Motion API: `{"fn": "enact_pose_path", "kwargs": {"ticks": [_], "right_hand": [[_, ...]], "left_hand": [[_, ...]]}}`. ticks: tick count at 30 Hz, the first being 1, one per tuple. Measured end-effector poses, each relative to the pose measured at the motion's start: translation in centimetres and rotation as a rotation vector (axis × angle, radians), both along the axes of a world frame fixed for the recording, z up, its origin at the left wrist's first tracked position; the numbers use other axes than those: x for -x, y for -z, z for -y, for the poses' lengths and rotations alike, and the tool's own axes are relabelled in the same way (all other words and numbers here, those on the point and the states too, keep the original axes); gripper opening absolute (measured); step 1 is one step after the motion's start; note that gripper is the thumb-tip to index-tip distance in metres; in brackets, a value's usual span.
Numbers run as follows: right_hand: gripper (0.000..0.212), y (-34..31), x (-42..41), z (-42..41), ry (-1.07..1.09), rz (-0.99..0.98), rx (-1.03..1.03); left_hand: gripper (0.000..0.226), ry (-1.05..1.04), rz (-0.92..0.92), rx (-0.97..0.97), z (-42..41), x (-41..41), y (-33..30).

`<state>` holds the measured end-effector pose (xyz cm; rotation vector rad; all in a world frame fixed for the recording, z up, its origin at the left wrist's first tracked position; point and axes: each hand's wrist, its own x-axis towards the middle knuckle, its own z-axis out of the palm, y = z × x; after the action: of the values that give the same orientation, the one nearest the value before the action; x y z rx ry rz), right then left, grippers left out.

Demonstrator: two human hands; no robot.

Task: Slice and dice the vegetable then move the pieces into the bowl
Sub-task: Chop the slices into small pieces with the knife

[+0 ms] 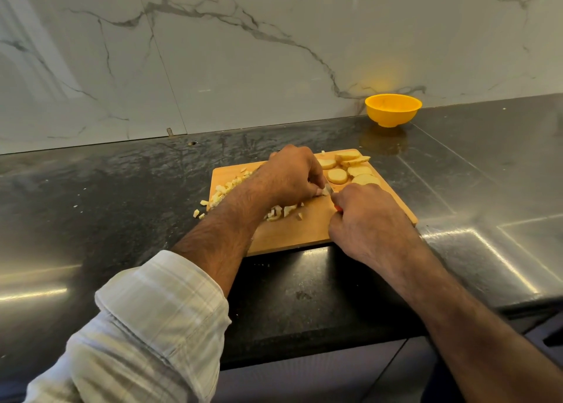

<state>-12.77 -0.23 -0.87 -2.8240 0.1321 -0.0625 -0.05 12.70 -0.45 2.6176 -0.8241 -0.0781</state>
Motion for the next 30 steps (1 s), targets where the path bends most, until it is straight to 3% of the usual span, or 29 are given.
{"fn": "enact_pose_path", "kwargs": {"ticks": [7, 13, 17, 23, 27, 30], "right_hand": [[0.01, 0.4, 3.1, 0.3, -0.021, 0.005, 0.028], [0.025, 0.3, 2.8, -0.7, -0.007, 0.095, -0.011], [0.016, 0.5, 1.5, -1.6, -0.011, 0.034, 0.011], [0.026, -0.7, -0.4, -1.8, 0.002, 0.0, 0.007], [0.014, 0.4, 1.2, -1.0, -0.014, -0.013, 0.033], [0.02, 0.8, 2.8, -0.4, -0.021, 0.005, 0.025]], "left_hand": [[0.005, -0.018, 0.017, 0.02, -0.7, -0.1, -0.1], [0.002, -0.028, 0.006, 0.032, -1.1, 0.1, -0.2], [0.005, -0.039, -0.013, 0.036, -1.1, 0.1, -0.3], [0.008, -0.048, -0.023, 0.035, -0.9, -0.1, -0.2], [0.003, -0.066, -0.019, 0.042, -0.9, 0.0, -0.1], [0.003, -0.059, -0.024, 0.033, -1.0, 0.2, -0.3]]}}
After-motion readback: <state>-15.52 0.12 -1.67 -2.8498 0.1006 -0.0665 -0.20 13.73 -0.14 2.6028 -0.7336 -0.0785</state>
